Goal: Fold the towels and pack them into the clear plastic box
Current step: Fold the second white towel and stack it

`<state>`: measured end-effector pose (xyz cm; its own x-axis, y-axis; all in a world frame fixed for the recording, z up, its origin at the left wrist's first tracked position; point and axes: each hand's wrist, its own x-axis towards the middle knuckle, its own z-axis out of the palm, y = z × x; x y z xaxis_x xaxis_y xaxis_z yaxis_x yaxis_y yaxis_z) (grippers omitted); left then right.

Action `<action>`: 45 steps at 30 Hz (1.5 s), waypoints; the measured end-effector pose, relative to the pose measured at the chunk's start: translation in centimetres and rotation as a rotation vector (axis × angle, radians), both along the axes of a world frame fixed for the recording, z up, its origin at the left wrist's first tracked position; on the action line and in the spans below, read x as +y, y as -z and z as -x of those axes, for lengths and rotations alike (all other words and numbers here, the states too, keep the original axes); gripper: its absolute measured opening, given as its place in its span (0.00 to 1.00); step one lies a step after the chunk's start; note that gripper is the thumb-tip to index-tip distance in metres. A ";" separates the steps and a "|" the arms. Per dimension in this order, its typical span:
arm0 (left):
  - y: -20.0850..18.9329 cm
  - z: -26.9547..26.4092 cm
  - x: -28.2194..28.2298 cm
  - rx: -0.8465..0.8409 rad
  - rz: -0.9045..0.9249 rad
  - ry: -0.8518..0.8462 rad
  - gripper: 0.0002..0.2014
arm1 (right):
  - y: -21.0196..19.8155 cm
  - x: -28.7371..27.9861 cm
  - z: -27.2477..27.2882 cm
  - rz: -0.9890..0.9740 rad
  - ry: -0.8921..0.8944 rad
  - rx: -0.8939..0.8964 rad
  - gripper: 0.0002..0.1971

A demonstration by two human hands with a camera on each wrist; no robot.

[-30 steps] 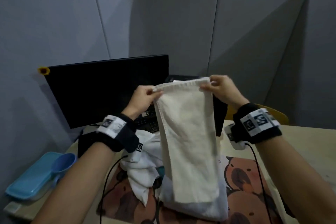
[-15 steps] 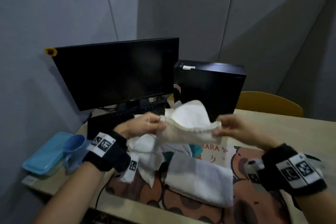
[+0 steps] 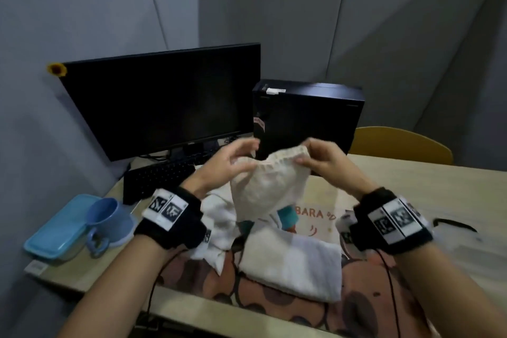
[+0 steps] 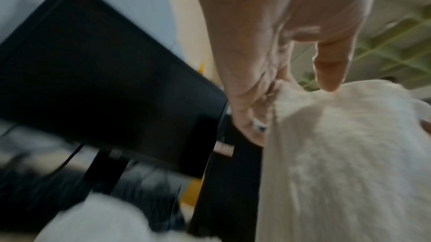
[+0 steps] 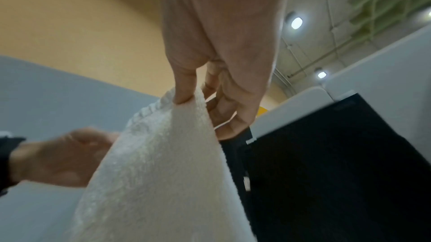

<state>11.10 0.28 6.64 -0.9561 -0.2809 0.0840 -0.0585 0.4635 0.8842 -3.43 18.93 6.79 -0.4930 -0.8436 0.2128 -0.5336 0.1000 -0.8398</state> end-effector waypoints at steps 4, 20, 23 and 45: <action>-4.7 3.2 1.7 0.003 0.370 0.036 0.09 | -3.7 -2.8 0.0 0.168 0.027 0.069 0.01; 1.3 2.9 -3.8 0.211 0.146 -0.454 0.08 | 6.7 6.3 8.7 -0.321 0.262 -0.202 0.12; 9.9 2.7 -5.5 -0.177 0.011 -0.565 0.15 | 9.7 5.4 8.4 -0.462 0.455 -0.035 0.14; 16.7 -1.1 -4.9 -0.649 -0.254 -0.289 0.07 | 14.9 6.8 -1.2 -1.154 -0.029 0.486 0.13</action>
<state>12.17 -4.61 -10.07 -0.6769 -0.4639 -0.5715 -0.6922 0.1370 0.7086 -2.22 25.71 -8.14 -0.5488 -0.6684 -0.5020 -0.7779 0.6283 0.0138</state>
